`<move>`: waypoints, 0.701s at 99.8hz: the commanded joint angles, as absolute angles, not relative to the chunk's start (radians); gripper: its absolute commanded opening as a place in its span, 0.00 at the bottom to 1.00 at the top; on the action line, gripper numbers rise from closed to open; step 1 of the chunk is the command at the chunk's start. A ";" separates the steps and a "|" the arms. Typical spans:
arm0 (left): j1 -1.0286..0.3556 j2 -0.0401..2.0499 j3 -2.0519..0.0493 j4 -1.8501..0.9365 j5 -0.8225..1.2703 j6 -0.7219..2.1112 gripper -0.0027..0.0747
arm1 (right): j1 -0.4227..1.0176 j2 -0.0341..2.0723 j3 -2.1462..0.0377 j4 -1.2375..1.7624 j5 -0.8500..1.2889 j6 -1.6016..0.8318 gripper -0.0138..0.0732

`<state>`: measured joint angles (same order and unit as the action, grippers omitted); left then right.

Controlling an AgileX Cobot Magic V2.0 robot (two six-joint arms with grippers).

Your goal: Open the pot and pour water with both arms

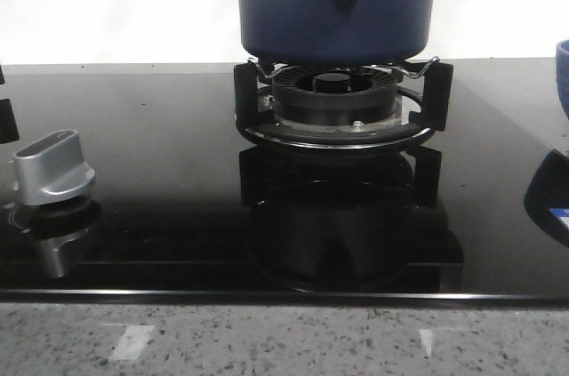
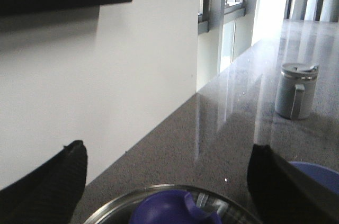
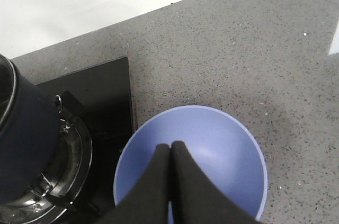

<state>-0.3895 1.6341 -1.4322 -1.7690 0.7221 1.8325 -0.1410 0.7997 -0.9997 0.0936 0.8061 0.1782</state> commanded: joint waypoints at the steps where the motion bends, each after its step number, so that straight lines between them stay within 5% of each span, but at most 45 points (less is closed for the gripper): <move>1: -0.363 1.530 -1.453 -1.796 0.741 1.758 0.70 | -0.136 0.794 -1.032 0.093 0.737 0.134 0.08; 31: -0.177 1.143 -1.098 -1.761 0.642 1.658 0.29 | -0.058 0.645 -0.854 0.091 0.635 -0.029 0.08; 54: -0.192 0.837 -0.722 -1.743 0.319 1.674 0.13 | -0.033 0.374 -0.598 0.100 0.428 -0.031 0.08; 70: -0.208 0.690 -0.544 -1.743 0.298 1.674 0.03 | -0.033 0.185 -0.478 0.100 0.337 -0.038 0.08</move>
